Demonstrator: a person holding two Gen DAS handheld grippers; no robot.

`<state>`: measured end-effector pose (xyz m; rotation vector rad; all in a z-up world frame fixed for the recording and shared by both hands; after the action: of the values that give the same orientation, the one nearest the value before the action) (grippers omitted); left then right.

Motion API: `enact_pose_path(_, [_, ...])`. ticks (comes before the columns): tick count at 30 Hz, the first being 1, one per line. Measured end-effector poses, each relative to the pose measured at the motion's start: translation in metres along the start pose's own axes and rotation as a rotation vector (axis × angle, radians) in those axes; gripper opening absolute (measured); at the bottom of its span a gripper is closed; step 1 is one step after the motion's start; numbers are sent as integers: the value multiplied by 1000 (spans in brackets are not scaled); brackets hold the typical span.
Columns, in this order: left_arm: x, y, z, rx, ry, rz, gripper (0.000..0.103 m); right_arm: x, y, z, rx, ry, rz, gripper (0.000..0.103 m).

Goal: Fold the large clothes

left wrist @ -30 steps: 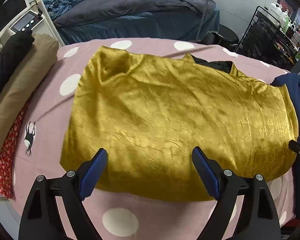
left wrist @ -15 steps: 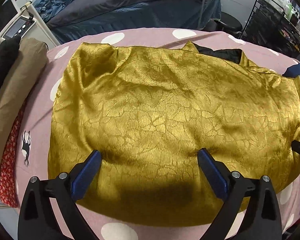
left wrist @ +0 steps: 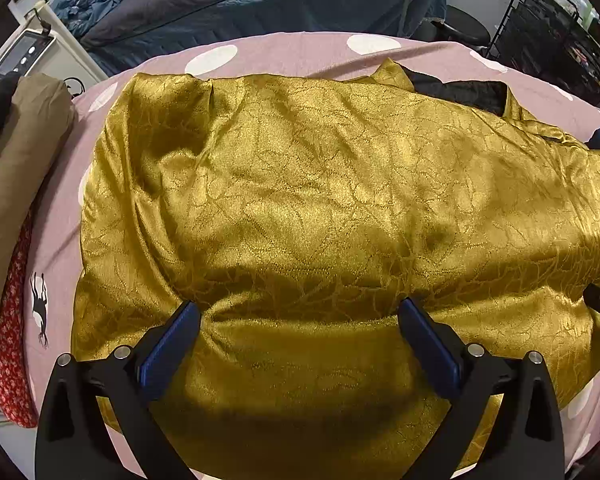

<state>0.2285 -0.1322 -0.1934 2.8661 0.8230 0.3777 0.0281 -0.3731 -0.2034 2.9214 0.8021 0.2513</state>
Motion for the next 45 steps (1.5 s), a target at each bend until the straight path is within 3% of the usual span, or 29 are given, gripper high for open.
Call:
enact_pose_path(10, [-9,-14,-62,-86,15,-30,96,-2,-6,-43,-60,21,25,93])
enact_pose_path(20, [-31,-49,-105,-56,-1,-4,96,11,-49,-85,5,13,-25,93])
enact_pose_path(30, [-44,-65,-119,-23,-5,24,96,20,-70,-114,-4,9,-62,93])
enact_pose_path(37, [-45,-62,-121,18,-21,12,96,20,-71,-124,-5,4,-56,93])
enact_pose_path(45, [-42,-41,-121,85,30,47,96,29,-60,-125,8,-27,-87,93])
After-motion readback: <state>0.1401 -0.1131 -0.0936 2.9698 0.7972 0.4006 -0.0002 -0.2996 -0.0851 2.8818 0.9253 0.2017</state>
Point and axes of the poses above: each gripper's, at about its wrist camera, not at the fingertips, and z roughly the way its jaws point, x to its left, y to its top, the point moved 1 cm from there along z, roughly the way its jaws point, and after that the axes turned 15 degrees about z, right-handed, at the moved point
